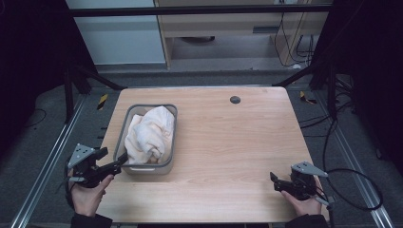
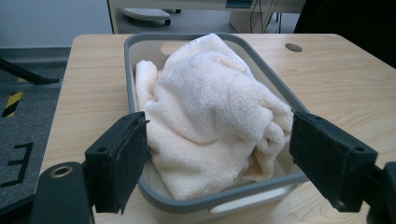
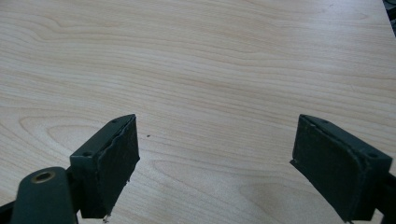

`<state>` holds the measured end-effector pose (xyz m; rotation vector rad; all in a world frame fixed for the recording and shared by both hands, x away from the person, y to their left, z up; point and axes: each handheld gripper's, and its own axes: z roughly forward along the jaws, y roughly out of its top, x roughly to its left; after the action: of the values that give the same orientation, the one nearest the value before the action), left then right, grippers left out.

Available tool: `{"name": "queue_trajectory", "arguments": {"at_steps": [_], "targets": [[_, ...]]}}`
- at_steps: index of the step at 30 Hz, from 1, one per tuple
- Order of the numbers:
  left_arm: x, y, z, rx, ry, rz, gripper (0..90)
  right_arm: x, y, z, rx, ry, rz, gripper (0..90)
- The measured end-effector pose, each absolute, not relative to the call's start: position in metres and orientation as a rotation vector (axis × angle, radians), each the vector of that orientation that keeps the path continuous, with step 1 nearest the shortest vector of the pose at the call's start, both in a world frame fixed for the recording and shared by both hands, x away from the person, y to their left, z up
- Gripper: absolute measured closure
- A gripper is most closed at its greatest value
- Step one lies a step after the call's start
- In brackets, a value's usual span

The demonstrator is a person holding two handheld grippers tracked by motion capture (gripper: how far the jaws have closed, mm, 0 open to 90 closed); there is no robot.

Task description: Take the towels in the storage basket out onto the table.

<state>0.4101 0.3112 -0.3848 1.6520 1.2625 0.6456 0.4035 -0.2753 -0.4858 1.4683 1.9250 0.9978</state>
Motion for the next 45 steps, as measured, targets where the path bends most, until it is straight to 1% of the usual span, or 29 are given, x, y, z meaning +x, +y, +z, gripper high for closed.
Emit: {"name": "queue_trajectory", "arguments": {"at_steps": [21, 35, 45], "targets": [[0.445, 0.288, -0.369, 1.736, 1.254, 0.619, 18.4, 0.403, -0.275, -0.486, 1.466, 1.917, 0.999, 14.3], [0.465, 0.262, -0.353, 1.823, 1.227, 0.612, 17.4, 0.405, -0.276, -0.487, 1.474, 1.921, 1.005, 14.1], [0.482, 0.246, -0.356, 1.896, 1.237, 0.591, 16.4, 0.405, -0.277, -0.487, 1.479, 1.926, 1.0, 13.8]]}}
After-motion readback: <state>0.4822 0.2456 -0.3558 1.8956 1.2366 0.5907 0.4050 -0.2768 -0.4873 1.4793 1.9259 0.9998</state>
